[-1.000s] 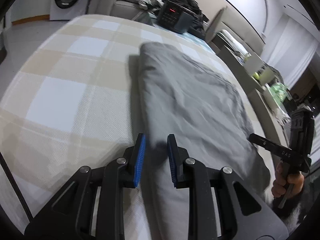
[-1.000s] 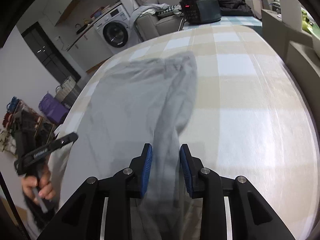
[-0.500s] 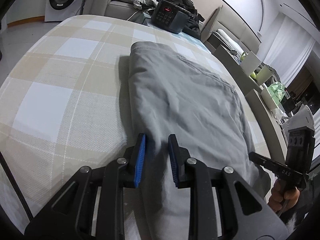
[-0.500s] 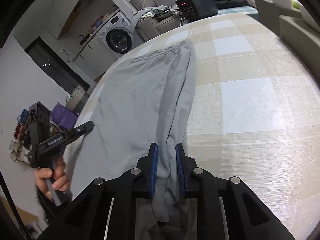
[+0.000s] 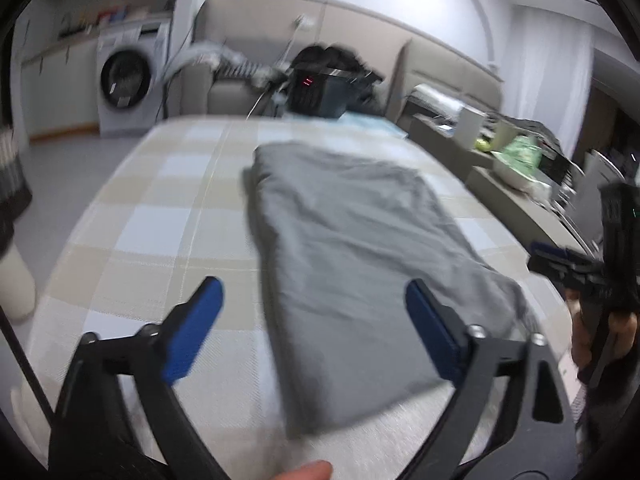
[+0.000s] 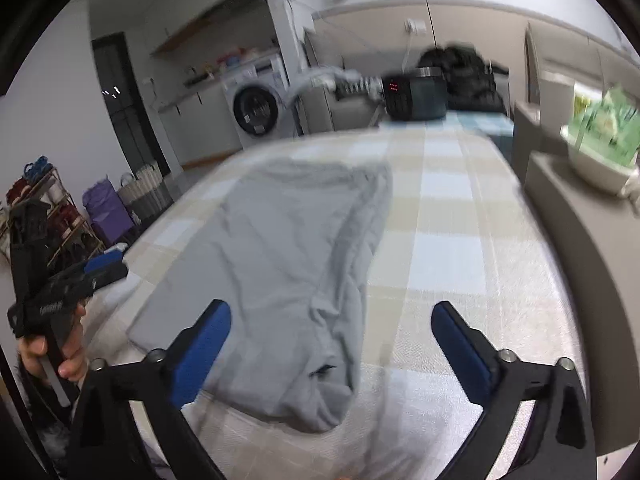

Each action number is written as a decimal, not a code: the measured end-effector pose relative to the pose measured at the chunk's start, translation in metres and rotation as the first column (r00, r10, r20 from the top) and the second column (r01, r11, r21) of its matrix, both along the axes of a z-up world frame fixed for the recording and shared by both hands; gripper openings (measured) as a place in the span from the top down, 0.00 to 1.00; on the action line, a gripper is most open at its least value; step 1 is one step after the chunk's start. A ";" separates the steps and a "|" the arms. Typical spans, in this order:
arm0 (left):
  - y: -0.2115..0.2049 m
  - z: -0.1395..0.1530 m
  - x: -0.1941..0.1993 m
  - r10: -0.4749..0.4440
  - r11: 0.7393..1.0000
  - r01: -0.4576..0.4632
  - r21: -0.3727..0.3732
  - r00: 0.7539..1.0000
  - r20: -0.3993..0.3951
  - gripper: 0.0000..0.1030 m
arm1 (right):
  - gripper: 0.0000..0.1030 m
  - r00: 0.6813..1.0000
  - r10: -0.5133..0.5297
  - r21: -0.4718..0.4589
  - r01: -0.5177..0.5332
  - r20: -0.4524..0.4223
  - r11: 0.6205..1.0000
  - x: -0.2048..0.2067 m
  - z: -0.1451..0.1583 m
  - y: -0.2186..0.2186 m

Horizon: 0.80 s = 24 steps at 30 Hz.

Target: Fold small clothes

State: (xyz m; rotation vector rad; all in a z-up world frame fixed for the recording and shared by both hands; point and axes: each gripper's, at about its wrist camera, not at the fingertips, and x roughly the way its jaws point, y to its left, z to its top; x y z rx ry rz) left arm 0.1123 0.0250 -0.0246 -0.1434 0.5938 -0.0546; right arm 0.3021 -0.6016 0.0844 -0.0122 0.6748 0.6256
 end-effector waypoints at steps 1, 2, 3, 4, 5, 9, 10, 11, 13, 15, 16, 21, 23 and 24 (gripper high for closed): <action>-0.007 0.002 -0.008 -0.003 1.000 0.002 0.029 1.000 0.019 0.01 | 0.00 0.999 0.003 0.017 -0.003 0.035 1.000 -0.007 0.002 -0.001; -0.013 0.003 -0.014 -0.006 0.999 0.005 0.051 0.999 0.038 0.01 | 0.00 0.998 0.004 0.036 -0.007 0.070 0.999 -0.014 0.005 -0.002; -0.018 0.004 -0.020 -0.007 0.998 0.003 0.067 0.998 0.057 0.01 | 0.00 0.995 -0.003 0.055 -0.002 0.096 0.998 -0.021 0.006 -0.003; -0.022 0.004 -0.025 -0.009 0.997 0.004 0.072 0.997 0.071 0.01 | 0.00 0.994 -0.004 0.064 -0.003 0.107 0.998 -0.026 0.007 -0.004; -0.024 0.003 -0.029 -0.014 0.998 0.009 0.066 0.997 0.081 0.01 | 0.00 0.992 0.002 0.074 -0.011 0.124 0.997 -0.031 0.007 -0.004; -0.027 -0.006 -0.033 -0.015 0.999 0.012 0.043 0.997 0.081 0.01 | 0.00 0.983 0.007 0.079 -0.022 0.184 0.997 -0.047 0.004 -0.002; -0.027 -0.008 -0.035 -0.004 0.999 -0.001 0.051 0.996 0.091 0.01 | 0.00 0.981 0.011 0.080 -0.027 0.196 0.996 -0.050 0.002 -0.002; -0.025 -0.010 -0.035 0.005 0.998 -0.011 0.057 0.995 0.100 0.01 | 0.00 0.977 0.015 0.080 -0.033 0.212 0.996 -0.052 0.000 -0.002; -0.022 -0.013 -0.036 0.025 0.997 -0.034 0.068 0.992 0.125 0.01 | 0.00 0.973 0.016 0.078 -0.035 0.232 0.996 -0.058 -0.004 -0.002; -0.019 -0.014 -0.040 0.043 0.996 -0.055 0.074 0.986 0.162 0.01 | 0.00 0.975 0.038 0.081 -0.057 0.220 0.995 -0.057 -0.010 -0.001; -0.019 -0.014 -0.043 0.035 0.996 -0.050 0.074 0.982 0.183 0.01 | 0.00 0.976 0.045 0.088 -0.065 0.213 0.994 -0.056 -0.012 -0.001; -0.018 -0.016 -0.041 0.004 0.998 -0.016 0.064 0.982 0.188 0.01 | 0.00 0.980 0.033 0.155 -0.065 0.198 0.986 -0.052 -0.013 -0.008; -0.018 -0.019 -0.040 -0.002 0.998 -0.008 0.057 0.984 0.180 0.01 | 0.00 0.983 0.019 0.183 -0.053 0.181 0.982 -0.049 -0.014 -0.012; -0.018 -0.020 -0.040 -0.001 0.998 -0.009 0.056 0.984 0.179 0.01 | 0.00 0.984 0.019 0.190 -0.053 0.179 0.980 -0.048 -0.014 -0.013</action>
